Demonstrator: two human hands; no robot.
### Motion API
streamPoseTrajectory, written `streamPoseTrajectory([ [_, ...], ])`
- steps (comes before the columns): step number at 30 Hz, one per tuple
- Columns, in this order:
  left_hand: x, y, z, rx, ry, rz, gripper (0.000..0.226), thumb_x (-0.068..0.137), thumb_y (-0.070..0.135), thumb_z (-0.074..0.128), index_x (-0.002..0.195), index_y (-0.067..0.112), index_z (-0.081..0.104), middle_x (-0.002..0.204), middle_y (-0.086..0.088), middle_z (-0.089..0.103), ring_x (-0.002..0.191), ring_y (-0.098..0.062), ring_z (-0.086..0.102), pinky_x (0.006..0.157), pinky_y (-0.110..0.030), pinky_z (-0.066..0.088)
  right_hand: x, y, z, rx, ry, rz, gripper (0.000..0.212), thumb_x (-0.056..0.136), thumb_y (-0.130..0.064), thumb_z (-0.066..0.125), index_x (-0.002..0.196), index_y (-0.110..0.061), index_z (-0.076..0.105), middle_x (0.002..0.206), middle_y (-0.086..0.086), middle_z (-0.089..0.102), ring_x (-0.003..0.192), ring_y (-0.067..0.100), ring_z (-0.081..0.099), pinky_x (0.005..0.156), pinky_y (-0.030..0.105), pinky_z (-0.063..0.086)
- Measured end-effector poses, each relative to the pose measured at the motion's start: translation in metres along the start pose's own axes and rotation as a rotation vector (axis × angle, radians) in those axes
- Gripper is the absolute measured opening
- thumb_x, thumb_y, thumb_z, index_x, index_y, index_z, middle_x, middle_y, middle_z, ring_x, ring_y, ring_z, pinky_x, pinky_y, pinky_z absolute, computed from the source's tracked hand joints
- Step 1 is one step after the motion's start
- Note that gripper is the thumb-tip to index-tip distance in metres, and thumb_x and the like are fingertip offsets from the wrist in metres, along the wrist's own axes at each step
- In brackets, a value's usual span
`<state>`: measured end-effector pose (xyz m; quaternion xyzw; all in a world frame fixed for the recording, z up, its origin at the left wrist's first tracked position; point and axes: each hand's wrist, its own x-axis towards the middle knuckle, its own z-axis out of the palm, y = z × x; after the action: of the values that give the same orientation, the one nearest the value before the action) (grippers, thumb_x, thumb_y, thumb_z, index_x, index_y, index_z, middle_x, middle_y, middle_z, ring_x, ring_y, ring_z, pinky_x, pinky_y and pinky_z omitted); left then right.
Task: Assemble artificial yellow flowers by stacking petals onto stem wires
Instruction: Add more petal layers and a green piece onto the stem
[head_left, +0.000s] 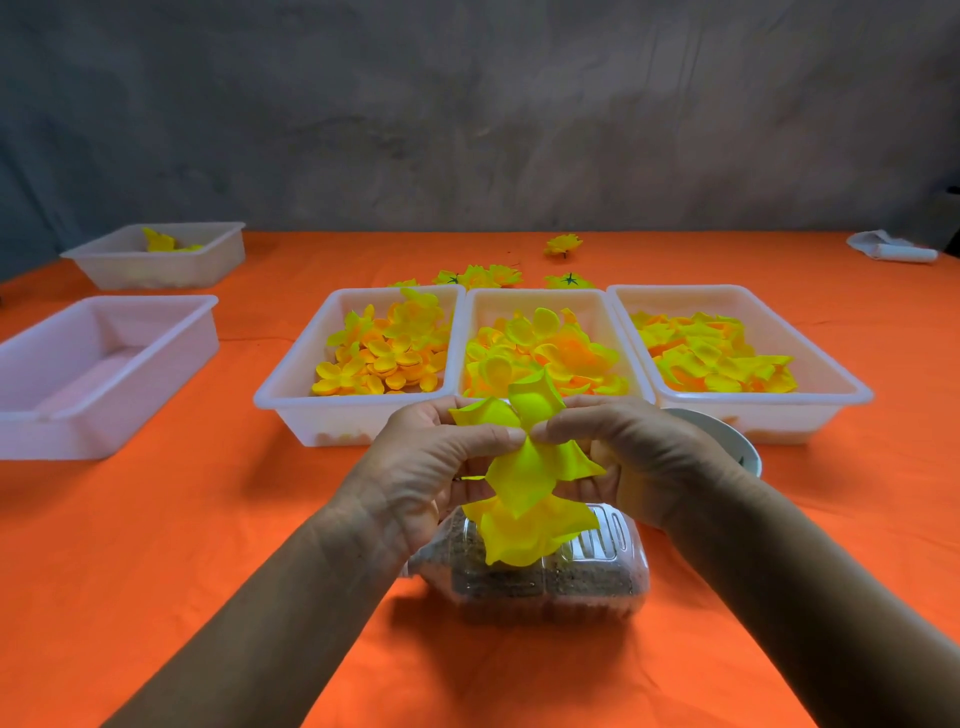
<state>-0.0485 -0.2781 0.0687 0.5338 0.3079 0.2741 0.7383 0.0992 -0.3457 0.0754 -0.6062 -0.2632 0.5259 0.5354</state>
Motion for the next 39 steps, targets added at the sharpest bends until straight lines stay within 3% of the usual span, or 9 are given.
streamPoseTrajectory([
  [5,0.0002,-0.0003,0.0009,-0.003,0.011,-0.031,0.034,0.067,0.001,0.07,0.1,0.008,0.064,0.066,-0.002,0.07,0.051,-0.012,0.063,0.044,-0.02,0.048,-0.0008,-0.0003,-0.0005,-0.047,-0.027,-0.002,0.023,0.071,-0.001,0.07,0.091,-0.011,0.064,0.11,0.01,0.06,0.107,0.026,0.055,0.045,0.022,0.048],
  [7,0.0016,-0.0008,0.0014,-0.015,0.02,-0.051,0.044,0.064,0.003,0.071,0.107,0.006,0.063,0.07,-0.005,0.069,0.056,-0.016,0.063,0.051,-0.024,0.049,-0.0004,-0.0006,-0.0001,-0.049,-0.024,0.0,0.02,0.071,-0.002,0.07,0.088,-0.011,0.065,0.11,0.011,0.061,0.107,0.026,0.056,0.044,0.022,0.048],
  [9,0.0036,-0.0009,0.0022,-0.047,0.036,-0.062,0.042,0.07,0.001,0.068,0.111,0.004,0.062,0.075,-0.007,0.069,0.063,-0.02,0.062,0.061,-0.03,0.048,-0.0007,-0.0024,0.0,-0.042,-0.045,-0.005,0.011,0.074,-0.004,0.069,0.078,-0.013,0.065,0.094,0.008,0.065,0.088,0.02,0.062,0.045,0.022,0.048],
  [17,0.0056,-0.0025,0.0039,-0.053,0.036,-0.09,0.033,0.073,0.001,0.066,0.105,0.005,0.065,0.076,-0.007,0.07,0.062,-0.019,0.063,0.061,-0.029,0.049,-0.0006,-0.0019,-0.0021,-0.021,-0.088,0.023,0.016,0.077,-0.001,0.065,0.079,-0.016,0.058,0.066,0.001,0.069,0.054,0.013,0.066,0.045,0.021,0.048],
  [21,0.0035,-0.0017,0.0033,-0.047,0.023,-0.082,0.056,0.055,0.008,0.069,0.111,0.001,0.063,0.08,-0.01,0.069,0.065,-0.02,0.064,0.063,-0.03,0.05,0.0004,-0.0016,-0.0023,-0.005,-0.102,0.01,0.023,0.077,0.002,0.065,0.084,-0.017,0.055,0.063,0.0,0.068,0.052,0.013,0.066,0.045,0.022,0.049],
  [26,0.0026,-0.0008,0.0022,-0.058,0.021,-0.079,0.042,0.074,-0.004,0.064,0.116,-0.001,0.059,0.073,-0.007,0.069,0.055,-0.014,0.065,0.047,-0.022,0.052,0.0016,-0.0034,-0.0022,-0.054,-0.129,-0.03,0.017,0.076,0.001,0.064,0.081,-0.015,0.062,0.065,-0.002,0.069,0.053,0.013,0.066,0.046,0.021,0.048],
  [29,0.0033,-0.0003,0.0026,-0.062,0.015,-0.088,0.044,0.076,-0.005,0.063,0.12,-0.002,0.056,0.078,-0.009,0.067,0.057,-0.015,0.063,0.047,-0.022,0.052,0.0014,-0.0029,-0.0028,-0.054,-0.12,-0.032,0.02,0.076,0.0,0.064,0.089,-0.015,0.064,0.072,0.0,0.07,0.059,0.014,0.067,0.048,0.022,0.048],
  [33,0.0047,0.0003,0.0025,-0.07,0.003,-0.097,0.05,0.073,-0.006,0.064,0.122,-0.002,0.055,0.086,-0.011,0.066,0.065,-0.019,0.063,0.053,-0.025,0.054,0.0029,-0.0021,-0.0028,-0.045,-0.069,-0.034,0.058,0.072,-0.003,0.069,0.127,-0.009,0.053,0.109,0.01,0.066,0.088,0.023,0.064,0.055,0.026,0.047],
  [39,0.0064,-0.0012,0.0047,-0.109,-0.015,-0.126,0.054,0.054,0.004,0.067,0.107,0.006,0.061,0.086,-0.01,0.069,0.071,-0.022,0.065,0.061,-0.032,0.056,0.0027,-0.0024,-0.0007,-0.047,-0.089,-0.01,0.065,0.074,-0.002,0.067,0.135,-0.008,0.045,0.086,0.006,0.068,0.061,0.017,0.067,0.052,0.024,0.046],
])
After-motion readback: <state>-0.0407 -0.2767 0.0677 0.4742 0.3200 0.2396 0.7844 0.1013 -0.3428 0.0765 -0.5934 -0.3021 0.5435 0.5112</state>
